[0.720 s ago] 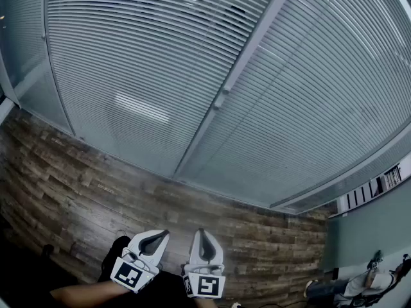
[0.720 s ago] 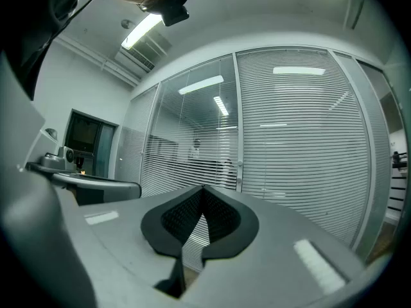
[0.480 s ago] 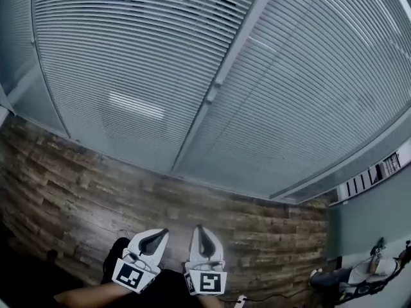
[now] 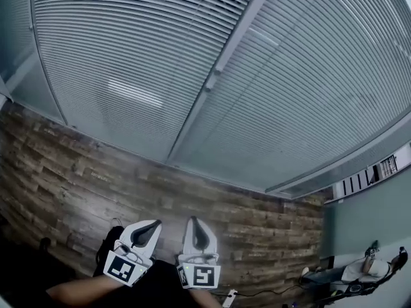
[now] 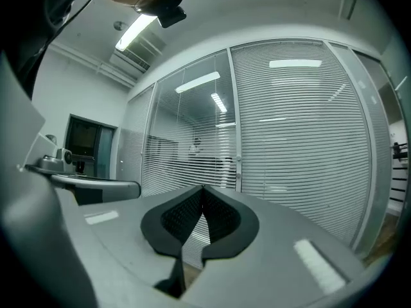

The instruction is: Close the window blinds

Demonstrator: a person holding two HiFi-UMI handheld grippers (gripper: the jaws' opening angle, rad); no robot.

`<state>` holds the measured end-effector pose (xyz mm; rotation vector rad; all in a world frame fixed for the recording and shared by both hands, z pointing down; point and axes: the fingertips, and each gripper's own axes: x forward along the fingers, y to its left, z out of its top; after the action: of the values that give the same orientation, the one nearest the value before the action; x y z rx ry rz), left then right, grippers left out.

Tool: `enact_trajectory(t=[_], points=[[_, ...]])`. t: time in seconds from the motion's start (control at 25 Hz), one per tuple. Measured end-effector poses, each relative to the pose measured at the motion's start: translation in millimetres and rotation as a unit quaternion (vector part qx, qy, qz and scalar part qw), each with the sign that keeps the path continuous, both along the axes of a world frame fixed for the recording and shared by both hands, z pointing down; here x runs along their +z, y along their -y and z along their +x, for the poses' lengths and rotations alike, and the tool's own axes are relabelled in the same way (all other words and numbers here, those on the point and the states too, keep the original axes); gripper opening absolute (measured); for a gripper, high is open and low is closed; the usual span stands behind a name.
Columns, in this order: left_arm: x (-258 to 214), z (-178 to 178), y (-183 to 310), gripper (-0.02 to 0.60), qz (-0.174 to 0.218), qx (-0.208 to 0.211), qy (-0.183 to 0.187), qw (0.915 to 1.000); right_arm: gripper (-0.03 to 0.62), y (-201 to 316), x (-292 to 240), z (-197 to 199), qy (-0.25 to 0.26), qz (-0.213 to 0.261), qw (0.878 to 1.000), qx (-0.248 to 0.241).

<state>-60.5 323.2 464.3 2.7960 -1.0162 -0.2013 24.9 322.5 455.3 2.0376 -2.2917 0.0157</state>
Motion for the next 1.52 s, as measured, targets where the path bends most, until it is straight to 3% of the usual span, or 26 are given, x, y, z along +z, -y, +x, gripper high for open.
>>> enact_trajectory(t=[0.16, 0.44, 0.56, 1.04, 1.28, 1.52], points=[[3, 2, 10, 0.000, 0.010, -0.008, 0.017, 0.9998, 0.002, 5, -8, 5, -0.011, 0.017, 1.000, 0.008], [-3, 19, 10, 0.000, 0.010, -0.002, 0.015, 0.9998, 0.002, 5, -15, 15, -0.011, 0.023, 1.000, -0.003], [0, 23, 10, 0.000, -0.001, 0.001, 0.004, 1.0000, 0.003, 3, -14, 14, -0.007, 0.029, 1.000, -0.010], [11, 31, 40, 0.000, -0.019, 0.007, 0.023, 0.9995, 0.005, 26, -4, 25, 0.016, 0.023, 1.000, 0.002], [1, 48, 73, 0.000, -0.010, 0.026, 0.017, 0.9995, 0.003, 57, -6, 42, 0.004, 0.012, 1.000, 0.019], [-3, 46, 115, 0.000, 0.002, 0.031, 0.015, 0.9994, 0.003, 110, -12, 33, 0.002, 0.008, 1.000, 0.012]])
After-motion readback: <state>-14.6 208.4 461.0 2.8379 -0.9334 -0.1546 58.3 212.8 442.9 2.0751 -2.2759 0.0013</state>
